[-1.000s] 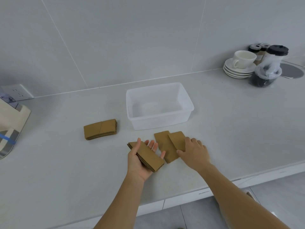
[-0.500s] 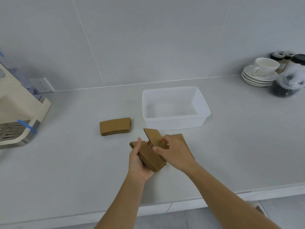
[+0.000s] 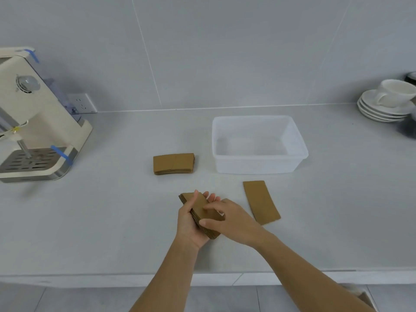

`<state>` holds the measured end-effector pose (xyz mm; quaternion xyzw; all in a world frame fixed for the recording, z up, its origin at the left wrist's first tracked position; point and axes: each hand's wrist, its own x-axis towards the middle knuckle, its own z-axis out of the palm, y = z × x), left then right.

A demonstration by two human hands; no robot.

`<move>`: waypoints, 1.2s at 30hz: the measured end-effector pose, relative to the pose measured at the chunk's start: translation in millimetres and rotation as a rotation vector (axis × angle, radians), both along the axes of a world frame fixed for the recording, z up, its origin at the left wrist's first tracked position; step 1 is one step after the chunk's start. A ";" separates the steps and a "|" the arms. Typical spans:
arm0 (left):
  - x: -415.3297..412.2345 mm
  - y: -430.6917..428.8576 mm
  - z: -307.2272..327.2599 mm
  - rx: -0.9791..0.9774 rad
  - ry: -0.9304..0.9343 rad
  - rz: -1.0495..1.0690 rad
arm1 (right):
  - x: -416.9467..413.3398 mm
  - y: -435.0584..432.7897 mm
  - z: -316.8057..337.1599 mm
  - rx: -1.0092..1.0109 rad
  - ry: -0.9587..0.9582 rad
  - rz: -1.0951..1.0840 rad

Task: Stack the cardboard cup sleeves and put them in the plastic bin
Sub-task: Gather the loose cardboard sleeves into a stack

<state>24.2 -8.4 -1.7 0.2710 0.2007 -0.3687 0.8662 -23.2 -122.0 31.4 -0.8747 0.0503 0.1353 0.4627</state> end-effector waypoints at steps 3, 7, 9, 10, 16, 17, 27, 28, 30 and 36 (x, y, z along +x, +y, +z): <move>1.0 -2.2 0.3 -0.010 -0.018 -0.018 | 4.0 -18.0 5.1 0.007 0.055 0.078; 3.7 -7.8 0.4 -0.026 -0.054 -0.005 | 10.6 -46.9 10.0 -0.019 0.047 -0.103; 4.5 -9.7 -2.3 -0.043 -0.039 0.033 | 13.9 -60.2 8.0 -0.224 0.036 -0.232; 4.9 -10.0 -3.9 -0.041 -0.033 0.045 | 14.6 -65.2 5.1 -0.383 0.017 -0.274; 7.5 -13.2 -9.4 -0.022 -0.030 0.071 | -2.9 -71.4 -31.6 -0.689 0.038 -0.423; 8.0 -13.9 -9.1 -0.022 -0.032 0.074 | -7.0 -67.5 -40.0 -0.741 0.036 -0.402; 6.6 -15.3 -3.0 -0.010 -0.016 0.076 | -12.2 -62.8 -50.9 -0.813 -0.105 -0.363; 6.7 -15.0 -1.8 -0.013 -0.018 0.076 | -9.7 -63.4 -47.7 -0.774 -0.100 -0.369; 6.5 -13.9 1.4 -0.018 -0.026 0.071 | -5.0 -61.5 -38.8 -0.653 -0.103 -0.382; 5.7 -7.6 12.6 -0.003 -0.040 0.064 | 9.8 -30.3 -1.4 -0.423 -0.212 -0.316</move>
